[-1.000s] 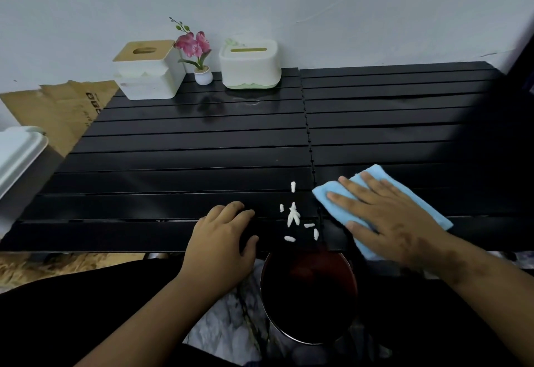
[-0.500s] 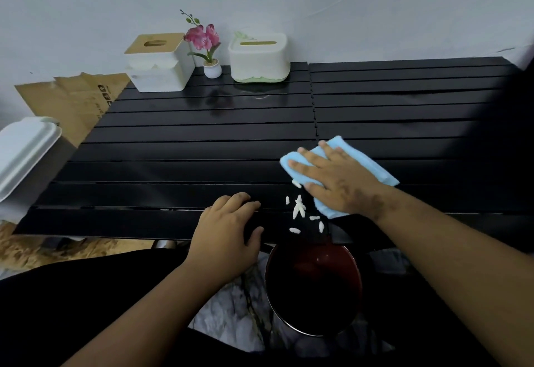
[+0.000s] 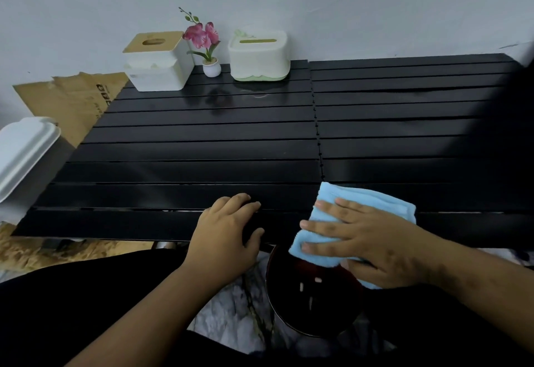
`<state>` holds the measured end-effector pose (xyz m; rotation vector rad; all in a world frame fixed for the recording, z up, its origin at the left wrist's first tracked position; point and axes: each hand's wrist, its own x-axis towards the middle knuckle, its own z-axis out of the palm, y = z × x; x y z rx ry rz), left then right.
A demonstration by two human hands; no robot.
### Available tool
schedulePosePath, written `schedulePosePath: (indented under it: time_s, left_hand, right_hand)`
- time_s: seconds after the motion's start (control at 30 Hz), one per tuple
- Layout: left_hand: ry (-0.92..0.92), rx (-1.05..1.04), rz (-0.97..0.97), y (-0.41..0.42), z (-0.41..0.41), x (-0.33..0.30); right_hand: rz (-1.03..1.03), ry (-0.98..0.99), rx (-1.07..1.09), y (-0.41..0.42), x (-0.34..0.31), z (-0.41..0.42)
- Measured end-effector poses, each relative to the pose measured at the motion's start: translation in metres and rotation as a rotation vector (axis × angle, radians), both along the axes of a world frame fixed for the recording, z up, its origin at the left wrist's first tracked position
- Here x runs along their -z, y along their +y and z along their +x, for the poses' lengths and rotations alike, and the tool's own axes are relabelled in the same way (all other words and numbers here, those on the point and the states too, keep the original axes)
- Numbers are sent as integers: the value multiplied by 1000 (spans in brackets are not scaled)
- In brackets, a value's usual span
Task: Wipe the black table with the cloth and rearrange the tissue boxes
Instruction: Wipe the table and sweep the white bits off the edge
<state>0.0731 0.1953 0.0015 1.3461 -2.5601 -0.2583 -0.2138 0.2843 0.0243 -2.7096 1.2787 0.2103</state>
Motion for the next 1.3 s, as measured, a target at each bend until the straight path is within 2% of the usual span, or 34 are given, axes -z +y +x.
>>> schedulePosePath:
  time_s: [0.17, 0.37, 0.53, 0.73, 0.9, 1.03, 1.17, 1.3]
  left_hand:
    - [-4, 1, -19, 0, -1, -2]
    - [-10, -7, -18, 1, -1, -2]
    - [-17, -3, -17, 4, 0, -2]
    - [-11, 5, -19, 4, 1, -2]
    - [-10, 0, -19, 4, 0, -3]
    - [-22, 0, -12, 4, -2, -4]
    - [-30, -4, -5, 2, -3, -5]
    - [-48, -8, -1, 0, -5, -8]
  right_hand:
    - [-27, 25, -12, 6, 2, -9]
    - [15, -62, 124, -12, -1, -5]
    - [-7, -46, 366, -61, 11, -20]
    - [-106, -35, 719, -97, 27, -87]
    - [-244, -8, 764, -59, 23, -110]
    - [-227, 75, 740, -31, 23, -88]
    - [-120, -45, 860, -10, 23, -35]
    - [-85, -116, 794, 3, 14, 36]
